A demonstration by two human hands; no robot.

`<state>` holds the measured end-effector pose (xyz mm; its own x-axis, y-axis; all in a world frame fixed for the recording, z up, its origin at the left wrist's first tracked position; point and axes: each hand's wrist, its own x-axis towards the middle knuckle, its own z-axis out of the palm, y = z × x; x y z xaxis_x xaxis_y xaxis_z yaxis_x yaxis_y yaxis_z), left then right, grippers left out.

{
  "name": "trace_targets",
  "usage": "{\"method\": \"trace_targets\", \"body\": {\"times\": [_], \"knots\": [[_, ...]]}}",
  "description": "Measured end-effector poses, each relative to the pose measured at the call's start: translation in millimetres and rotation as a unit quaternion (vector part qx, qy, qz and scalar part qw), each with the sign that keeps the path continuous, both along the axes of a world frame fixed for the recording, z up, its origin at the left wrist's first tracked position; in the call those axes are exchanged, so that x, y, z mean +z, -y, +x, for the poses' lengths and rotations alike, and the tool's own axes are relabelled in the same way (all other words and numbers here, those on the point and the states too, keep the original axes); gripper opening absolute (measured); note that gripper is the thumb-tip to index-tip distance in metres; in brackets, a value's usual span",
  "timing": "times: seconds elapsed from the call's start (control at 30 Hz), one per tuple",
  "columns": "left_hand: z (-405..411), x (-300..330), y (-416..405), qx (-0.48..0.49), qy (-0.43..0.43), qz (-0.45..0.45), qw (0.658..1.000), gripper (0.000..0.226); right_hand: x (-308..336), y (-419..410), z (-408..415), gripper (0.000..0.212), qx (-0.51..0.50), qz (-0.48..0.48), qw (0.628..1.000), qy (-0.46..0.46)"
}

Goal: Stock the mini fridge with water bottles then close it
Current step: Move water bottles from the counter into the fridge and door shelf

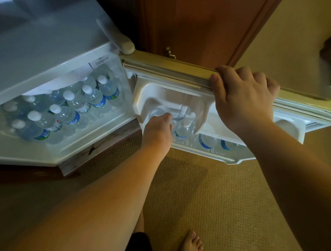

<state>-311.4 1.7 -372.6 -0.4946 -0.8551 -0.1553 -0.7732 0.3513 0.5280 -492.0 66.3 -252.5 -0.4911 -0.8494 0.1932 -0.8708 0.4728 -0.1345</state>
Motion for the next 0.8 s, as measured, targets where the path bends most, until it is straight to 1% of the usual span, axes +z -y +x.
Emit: {"method": "trace_targets", "body": {"times": [0.1, 0.17, 0.3, 0.37, 0.47, 0.53, 0.6, 0.67, 0.73, 0.77, 0.8], "knots": [[-6, -2, 2, 0.001, -0.005, 0.003, 1.000, 0.032, 1, 1, -1, 0.051, -0.003, 0.005, 1.000, 0.009], [-7, -2, 2, -0.003, 0.005, 0.009, 1.000, 0.037, 1, 1, -1, 0.052, -0.004, 0.009, 1.000, 0.015], [0, -4, -2, -0.019, 0.027, -0.004, 0.999, 0.025, 1, 1, -1, 0.050, -0.006, 0.009, 1.000, 0.018], [2, -2, -2, -0.019, 0.028, -0.010, 0.999, 0.026, 1, 1, 0, 0.049, -0.008, 0.010, 1.000, 0.016], [7, 13, -8, -0.014, 0.009, -0.016, 1.000, 0.048, 3, 0, 3, 0.050, -0.010, 0.019, 1.000, 0.022], [17, 32, -21, -0.001, -0.036, -0.033, 0.999, 0.048, 6, -2, 6, 0.051, -0.015, 0.022, 0.999, 0.028], [39, 54, -36, 0.016, -0.090, -0.083, 0.992, 0.038, 9, -4, 9, 0.051, -0.019, 0.031, 0.999, 0.039], [77, 77, -41, 0.041, -0.119, -0.175, 0.977, 0.030, 13, -7, 14, 0.051, -0.022, 0.043, 0.997, 0.052], [126, 105, -34, 0.085, -0.108, -0.260, 0.956, 0.034, 18, -12, 20, 0.052, -0.022, 0.054, 0.996, 0.064], [153, 119, -26, 0.119, -0.087, -0.272, 0.951, 0.037, 21, -14, 23, 0.052, -0.023, 0.063, 0.995, 0.068], [180, 134, -18, 0.155, -0.060, -0.265, 0.950, 0.040, 23, -18, 26, 0.054, -0.024, 0.074, 0.994, 0.072]]}}
